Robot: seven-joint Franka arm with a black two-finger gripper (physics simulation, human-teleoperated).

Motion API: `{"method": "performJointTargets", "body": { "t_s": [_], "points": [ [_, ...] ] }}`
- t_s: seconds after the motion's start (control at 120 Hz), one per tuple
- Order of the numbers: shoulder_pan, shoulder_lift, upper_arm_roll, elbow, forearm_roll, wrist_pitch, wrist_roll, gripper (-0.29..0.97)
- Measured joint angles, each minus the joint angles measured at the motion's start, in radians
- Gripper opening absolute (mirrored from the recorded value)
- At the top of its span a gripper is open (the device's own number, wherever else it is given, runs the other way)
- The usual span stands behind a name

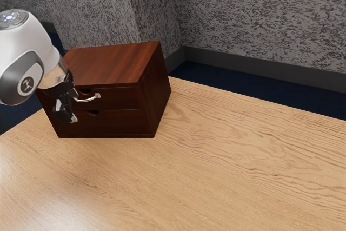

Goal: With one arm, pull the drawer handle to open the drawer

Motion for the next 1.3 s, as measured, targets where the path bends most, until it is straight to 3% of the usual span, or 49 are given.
{"method": "performJointTargets", "body": {
  "t_s": [0.3, 0.425, 0.517, 1.3],
  "points": [
    [-0.005, -0.002, 0.119, 0.033, -0.124, -0.015, 0.111, 0.56],
    [-0.171, -0.013, 0.309, 0.036, -0.134, -0.024, 0.154, 0.57],
    [-0.210, -0.015, 0.356, 0.035, -0.137, -0.028, 0.179, 0.57],
    [-0.236, 0.192, 0.301, 0.182, -0.111, -0.025, 0.291, 0.55]
  ]
}}
